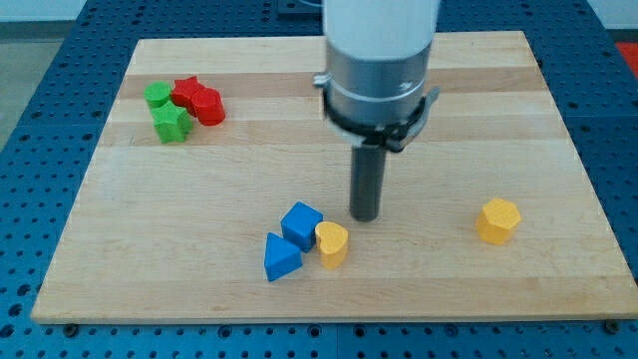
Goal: Move your arm to the right
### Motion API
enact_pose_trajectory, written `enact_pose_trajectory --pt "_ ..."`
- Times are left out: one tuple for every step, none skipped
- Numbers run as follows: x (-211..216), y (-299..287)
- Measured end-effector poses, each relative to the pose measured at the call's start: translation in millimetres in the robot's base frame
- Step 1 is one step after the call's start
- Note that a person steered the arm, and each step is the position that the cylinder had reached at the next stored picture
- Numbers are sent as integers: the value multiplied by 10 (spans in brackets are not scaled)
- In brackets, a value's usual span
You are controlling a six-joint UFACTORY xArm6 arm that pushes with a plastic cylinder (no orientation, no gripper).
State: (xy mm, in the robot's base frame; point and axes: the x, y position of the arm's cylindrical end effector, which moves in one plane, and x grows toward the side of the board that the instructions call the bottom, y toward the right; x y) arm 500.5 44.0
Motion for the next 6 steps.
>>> enact_pose_trajectory --pt "-142 598" --pt "-142 1402" --pt "-139 1751" --pt "107 1751" --pt "301 1733" --pt "301 1700"
